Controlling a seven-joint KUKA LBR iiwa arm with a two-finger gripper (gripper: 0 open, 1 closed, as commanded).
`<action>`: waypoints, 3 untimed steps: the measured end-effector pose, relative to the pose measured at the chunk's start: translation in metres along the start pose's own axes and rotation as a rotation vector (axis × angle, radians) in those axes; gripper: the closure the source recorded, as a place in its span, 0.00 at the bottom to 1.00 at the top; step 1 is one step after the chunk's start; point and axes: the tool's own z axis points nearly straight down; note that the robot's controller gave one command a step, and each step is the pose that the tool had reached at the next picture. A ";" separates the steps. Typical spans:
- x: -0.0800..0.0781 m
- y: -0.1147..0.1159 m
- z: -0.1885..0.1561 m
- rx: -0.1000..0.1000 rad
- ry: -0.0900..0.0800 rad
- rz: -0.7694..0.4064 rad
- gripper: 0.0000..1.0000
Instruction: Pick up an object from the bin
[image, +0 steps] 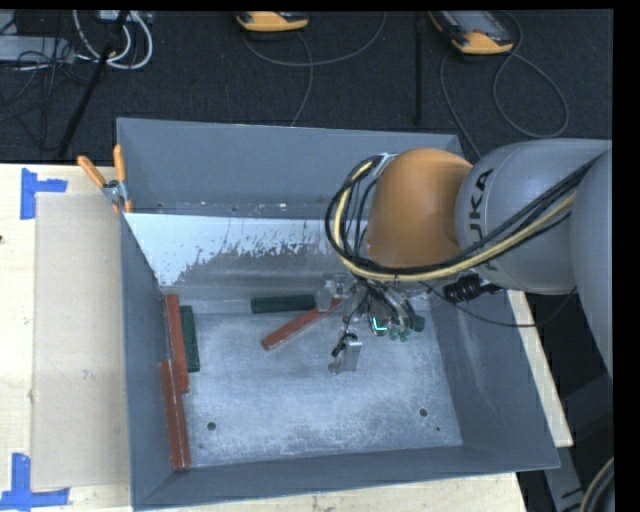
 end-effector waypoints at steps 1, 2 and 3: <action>-0.019 0.064 0.065 -0.002 -0.012 -0.014 0.00; -0.029 0.031 0.065 -0.001 -0.008 0.034 0.00; -0.031 0.031 0.062 -0.002 -0.016 0.035 1.00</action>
Offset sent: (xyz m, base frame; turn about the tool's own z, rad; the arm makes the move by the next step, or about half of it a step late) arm 0.0174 0.0604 -0.0632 -0.0084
